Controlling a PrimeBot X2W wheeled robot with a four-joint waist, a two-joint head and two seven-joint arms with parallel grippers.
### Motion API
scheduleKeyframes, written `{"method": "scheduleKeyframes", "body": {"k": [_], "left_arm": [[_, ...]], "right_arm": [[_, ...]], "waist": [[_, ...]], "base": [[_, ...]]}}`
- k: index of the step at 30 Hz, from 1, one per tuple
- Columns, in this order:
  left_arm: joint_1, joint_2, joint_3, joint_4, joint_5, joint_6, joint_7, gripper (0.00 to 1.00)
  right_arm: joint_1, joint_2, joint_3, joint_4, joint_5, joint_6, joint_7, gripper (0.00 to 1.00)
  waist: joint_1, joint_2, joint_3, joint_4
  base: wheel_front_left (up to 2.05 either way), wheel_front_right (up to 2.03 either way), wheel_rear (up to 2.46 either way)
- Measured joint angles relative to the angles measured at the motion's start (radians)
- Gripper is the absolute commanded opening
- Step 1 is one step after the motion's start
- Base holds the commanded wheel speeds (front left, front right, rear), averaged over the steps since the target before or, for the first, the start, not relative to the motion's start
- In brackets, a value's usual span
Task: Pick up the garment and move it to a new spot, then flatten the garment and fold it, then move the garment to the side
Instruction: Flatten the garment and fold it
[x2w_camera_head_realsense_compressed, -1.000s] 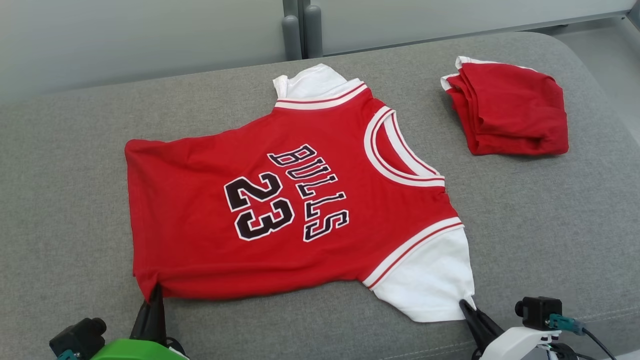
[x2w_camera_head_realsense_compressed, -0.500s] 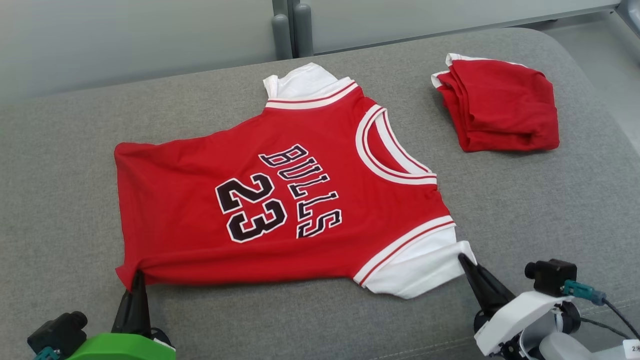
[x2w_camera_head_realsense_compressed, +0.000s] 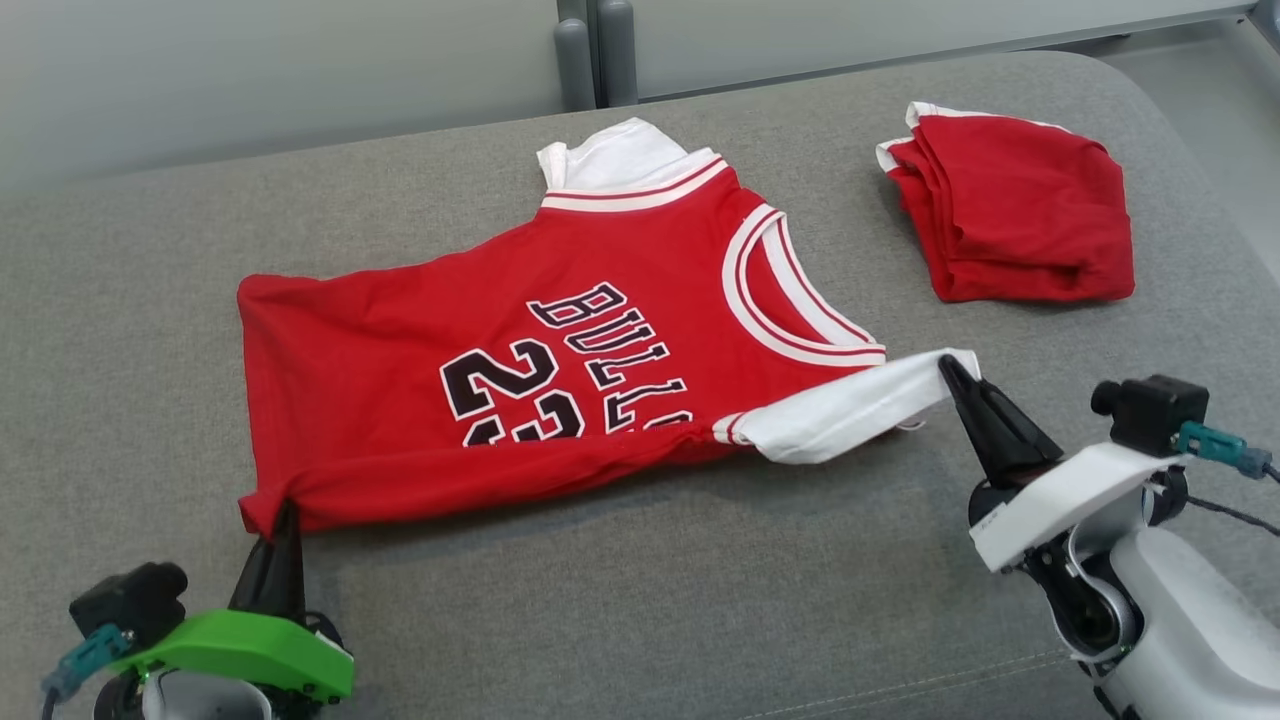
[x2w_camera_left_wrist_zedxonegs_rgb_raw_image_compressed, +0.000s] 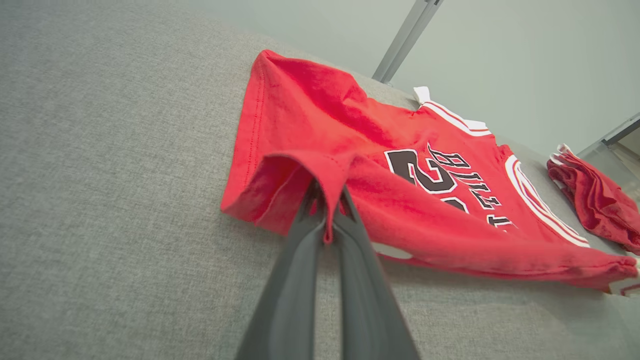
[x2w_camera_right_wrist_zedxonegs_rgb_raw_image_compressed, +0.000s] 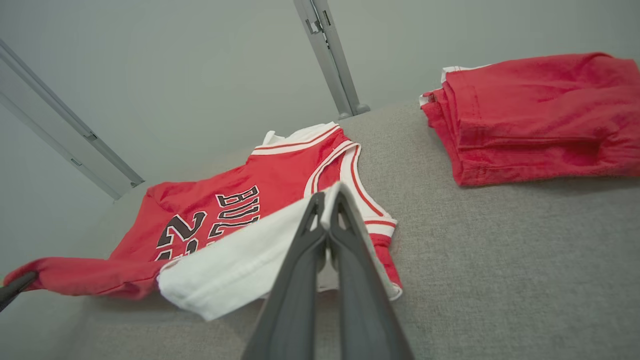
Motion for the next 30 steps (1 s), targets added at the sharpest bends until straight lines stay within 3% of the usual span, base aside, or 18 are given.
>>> {"method": "scheduleKeyframes", "body": {"k": [17,19,20,21,22,23,30], "left_arm": [[-0.271,0.010,-0.036,0.180,0.018,0.031,0.163,0.01],[-0.291,0.008,-0.032,0.199,0.017,0.035,0.166,0.36],[-0.300,0.007,-0.031,0.209,0.017,0.038,0.171,0.45],[-0.309,0.005,-0.030,0.219,0.017,0.038,0.171,0.81],[-0.320,0.001,-0.029,0.231,0.017,0.038,0.171,0.93],[-0.325,-0.002,-0.028,0.238,0.017,0.038,0.171,1.00],[-0.365,-0.018,-0.019,0.278,0.016,0.041,0.152,1.00]], "right_arm": [[-0.326,0.023,0.047,0.181,0.030,0.000,0.204,0.00],[-0.353,0.032,0.047,0.211,0.031,0.000,0.216,0.00],[-0.365,0.036,0.047,0.227,0.032,0.000,0.221,0.00],[-0.374,0.040,0.047,0.245,0.033,0.000,0.224,0.00],[-0.386,0.047,0.044,0.278,0.040,0.000,0.229,0.00],[-0.390,0.052,0.042,0.292,0.041,0.000,0.230,0.00],[-0.433,0.085,0.042,0.367,0.050,0.000,0.230,0.02]], "waist": [[0.0000,0.0000,0.090,0.041],[0.0000,0.0000,0.100,0.045],[0.0000,0.0000,0.105,0.047],[0.0000,0.0000,0.108,0.049],[0.0000,0.0000,0.113,0.053],[0.0000,0.0000,0.114,0.055],[0.0000,0.0000,0.121,0.064]], "base": [[0.00,0.00,0.00],[0.00,0.00,0.00],[0.00,0.00,0.00],[0.00,0.00,0.00],[0.00,0.00,0.00],[0.00,0.00,0.00],[0.00,0.00,0.00]]}}
